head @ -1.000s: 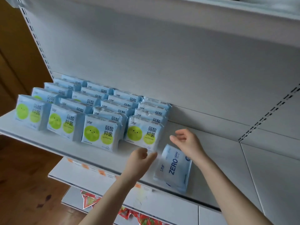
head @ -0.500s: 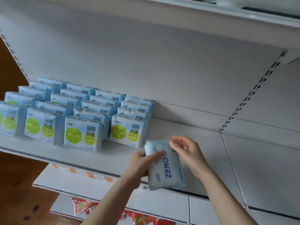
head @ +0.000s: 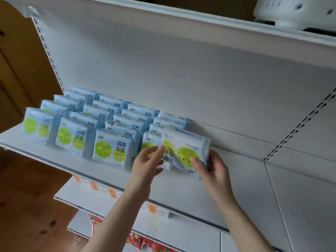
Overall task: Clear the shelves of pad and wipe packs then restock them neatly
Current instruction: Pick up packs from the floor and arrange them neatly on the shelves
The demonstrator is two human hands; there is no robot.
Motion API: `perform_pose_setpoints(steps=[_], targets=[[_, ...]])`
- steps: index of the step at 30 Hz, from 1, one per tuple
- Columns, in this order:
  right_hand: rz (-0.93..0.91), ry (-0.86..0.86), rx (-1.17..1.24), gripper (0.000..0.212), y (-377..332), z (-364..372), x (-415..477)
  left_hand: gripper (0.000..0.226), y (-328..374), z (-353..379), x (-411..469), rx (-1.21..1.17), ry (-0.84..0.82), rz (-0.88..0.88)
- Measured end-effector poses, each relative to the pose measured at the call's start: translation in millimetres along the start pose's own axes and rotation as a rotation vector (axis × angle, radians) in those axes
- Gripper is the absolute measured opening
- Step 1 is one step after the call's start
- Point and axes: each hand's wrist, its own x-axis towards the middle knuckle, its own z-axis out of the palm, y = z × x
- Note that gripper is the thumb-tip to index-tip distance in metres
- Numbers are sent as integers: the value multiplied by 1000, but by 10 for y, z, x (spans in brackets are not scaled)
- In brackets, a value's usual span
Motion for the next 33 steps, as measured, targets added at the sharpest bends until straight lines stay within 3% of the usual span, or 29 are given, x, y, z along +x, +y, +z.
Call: perform_pose_setpoints(steps=[2, 5, 9, 14, 17, 20, 22, 24, 26, 29, 33], targets=[[119, 0, 113, 39, 2, -3, 35, 50, -21, -42, -1, 57, 45, 41], [284, -39, 265, 46, 18, 32, 45, 27, 0, -69, -28, -6, -11, -14], [371, -51, 343, 80, 24, 73, 43, 14, -4, -92, -26, -85, -98, -3], [481, -87, 300, 33, 8, 29, 86, 21, -33, -169, -9, -34, -119, -27], [579, -236, 217, 19, -40, -30, 153, 48, -21, -252, 19, 53, -181, -41], [631, -193, 305, 38, -19, 21, 178, 40, -12, -262, 19, 22, -161, -11], [669, -125, 514, 54, 43, 85, 171, 31, -47, -224, 16, -131, -48, -15], [679, -168, 594, 67, 76, 168, 112, 27, -97, -173, 16, -297, 49, -53], [644, -248, 447, 51, 88, 267, 21, 21, -143, -142, 6, -370, 73, -73], [572, -236, 190, 15, 48, 345, 27, 29, -143, -195, -5, -239, 42, -60], [479, -383, -110, 27, 1, 237, 221, 9, -89, -351, 12, -166, -51, 24]])
